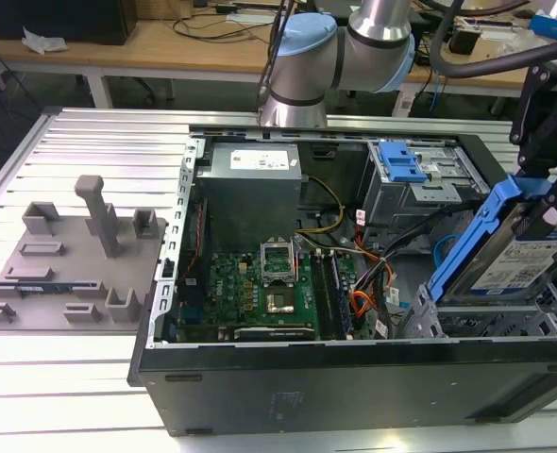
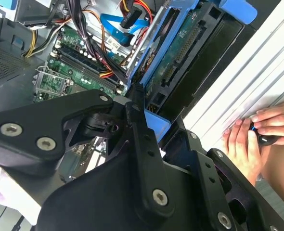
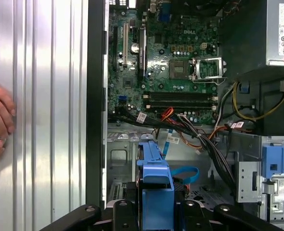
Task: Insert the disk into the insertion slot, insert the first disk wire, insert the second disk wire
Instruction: 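Insert the disk into the insertion slot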
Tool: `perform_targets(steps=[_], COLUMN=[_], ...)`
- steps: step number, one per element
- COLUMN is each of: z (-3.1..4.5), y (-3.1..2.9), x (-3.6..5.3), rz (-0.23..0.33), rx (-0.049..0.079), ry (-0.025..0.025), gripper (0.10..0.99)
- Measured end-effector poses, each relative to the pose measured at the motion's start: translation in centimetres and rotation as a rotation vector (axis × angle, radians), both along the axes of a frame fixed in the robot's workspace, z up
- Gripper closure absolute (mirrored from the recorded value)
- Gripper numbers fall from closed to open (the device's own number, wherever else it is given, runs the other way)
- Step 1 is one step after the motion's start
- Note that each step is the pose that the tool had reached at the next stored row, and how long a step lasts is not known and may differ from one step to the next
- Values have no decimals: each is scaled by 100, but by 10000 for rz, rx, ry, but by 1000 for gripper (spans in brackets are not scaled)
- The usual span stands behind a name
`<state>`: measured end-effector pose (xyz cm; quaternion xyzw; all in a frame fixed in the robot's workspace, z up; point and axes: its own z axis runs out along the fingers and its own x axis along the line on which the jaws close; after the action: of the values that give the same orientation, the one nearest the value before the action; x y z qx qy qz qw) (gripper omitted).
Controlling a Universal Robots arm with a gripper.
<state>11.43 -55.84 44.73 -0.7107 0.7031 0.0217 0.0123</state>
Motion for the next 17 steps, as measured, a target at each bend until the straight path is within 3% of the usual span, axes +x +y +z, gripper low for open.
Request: perform_targets(steps=[5, 10, 17], z=[-75, -218, -361], y=[0, 0, -2], x=[0, 0, 0], rz=[1, 0, 0], rx=[7, 8, 7], ry=[-1, -1, -1], gripper=[722, 722, 722])
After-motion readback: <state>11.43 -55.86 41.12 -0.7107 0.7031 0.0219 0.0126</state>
